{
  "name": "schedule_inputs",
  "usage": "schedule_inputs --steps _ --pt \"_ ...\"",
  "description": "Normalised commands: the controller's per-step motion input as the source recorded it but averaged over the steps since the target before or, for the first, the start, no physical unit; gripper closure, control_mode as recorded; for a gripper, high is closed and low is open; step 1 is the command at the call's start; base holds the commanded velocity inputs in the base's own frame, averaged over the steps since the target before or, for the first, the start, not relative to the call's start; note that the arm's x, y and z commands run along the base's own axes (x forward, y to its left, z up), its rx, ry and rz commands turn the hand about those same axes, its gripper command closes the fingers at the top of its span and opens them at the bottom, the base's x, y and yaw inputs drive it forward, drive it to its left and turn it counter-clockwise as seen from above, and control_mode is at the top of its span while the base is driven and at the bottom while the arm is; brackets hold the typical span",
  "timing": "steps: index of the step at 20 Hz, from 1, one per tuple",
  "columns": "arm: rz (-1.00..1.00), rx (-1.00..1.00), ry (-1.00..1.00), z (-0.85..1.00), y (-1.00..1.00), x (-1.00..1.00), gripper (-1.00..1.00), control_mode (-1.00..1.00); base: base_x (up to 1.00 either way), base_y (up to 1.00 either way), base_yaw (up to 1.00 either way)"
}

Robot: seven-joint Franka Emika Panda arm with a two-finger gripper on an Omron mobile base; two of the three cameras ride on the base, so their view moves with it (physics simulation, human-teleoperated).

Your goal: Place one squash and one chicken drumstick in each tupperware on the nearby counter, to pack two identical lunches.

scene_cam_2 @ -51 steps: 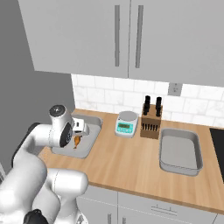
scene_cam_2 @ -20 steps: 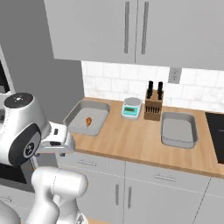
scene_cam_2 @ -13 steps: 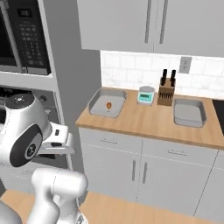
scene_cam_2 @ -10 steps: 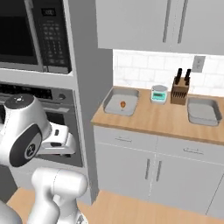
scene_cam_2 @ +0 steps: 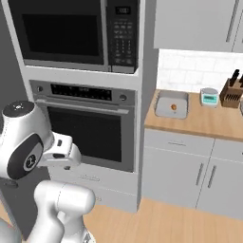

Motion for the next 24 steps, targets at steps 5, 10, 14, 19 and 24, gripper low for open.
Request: schedule_inputs --steps 5,10,14,19,24 --pt "0.00 0.00 0.00 0.00 0.00 0.00 -1.00 1.00 -0.99 0.29 0.00" --pt "0.00 0.00 0.00 0.00 0.00 0.00 -1.00 1.00 -0.26 0.87 0.00" --pt "0.00 0.00 0.00 0.00 0.00 0.00 -1.00 1.00 0.00 1.00 0.00" --pt "0.00 0.00 0.00 0.00 0.00 0.00 -1.00 1.00 -0.40 0.80 0.00" --pt "0.00 0.00 0.00 0.00 0.00 0.00 -1.00 1.00 -0.26 0.77 0.00"
